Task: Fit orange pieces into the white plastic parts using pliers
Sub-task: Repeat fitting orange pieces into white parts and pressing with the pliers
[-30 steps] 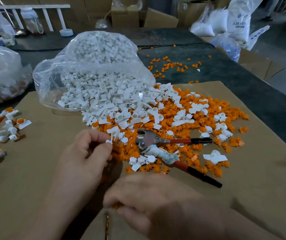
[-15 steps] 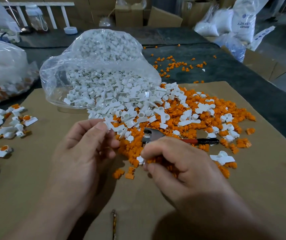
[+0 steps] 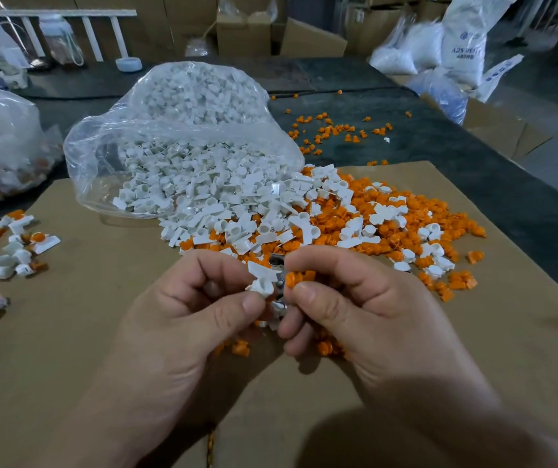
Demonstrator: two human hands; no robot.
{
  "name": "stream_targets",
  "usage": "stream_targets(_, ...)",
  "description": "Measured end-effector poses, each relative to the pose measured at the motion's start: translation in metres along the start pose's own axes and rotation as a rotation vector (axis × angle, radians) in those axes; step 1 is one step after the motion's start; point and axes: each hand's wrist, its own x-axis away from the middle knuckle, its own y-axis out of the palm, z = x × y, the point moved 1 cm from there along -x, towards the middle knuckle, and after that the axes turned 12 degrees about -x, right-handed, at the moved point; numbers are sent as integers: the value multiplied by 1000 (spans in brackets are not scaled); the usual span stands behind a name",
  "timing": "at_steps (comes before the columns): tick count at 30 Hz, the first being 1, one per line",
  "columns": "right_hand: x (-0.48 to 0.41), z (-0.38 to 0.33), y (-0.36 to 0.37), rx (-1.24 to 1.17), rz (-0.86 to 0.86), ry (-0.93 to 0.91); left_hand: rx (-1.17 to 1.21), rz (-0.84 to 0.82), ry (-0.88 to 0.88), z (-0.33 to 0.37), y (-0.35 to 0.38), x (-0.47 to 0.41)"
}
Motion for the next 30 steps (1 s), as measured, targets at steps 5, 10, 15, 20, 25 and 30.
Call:
stream_targets(5, 1, 0, 0, 20, -15, 11, -214, -33, 53, -6, -10, -3)
stream_targets(10, 0, 1, -2, 34, -23, 58, -541, 12, 155, -19, -16, -2)
stream_targets(15, 1, 1, 1, 127, -21, 31, -592, 61, 175, -29, -23, 0)
stream_targets(20, 1, 0, 1, 96, 20, 57, -697, 102, 274, -22, -17, 0)
stream_targets(25, 3, -3, 3, 138, 24, 49, -781, 77, 392, -16, -11, -1)
stream_targets(30, 5, -9, 5, 289, -1, -24, -861, 40, 481, -10, -8, -4)
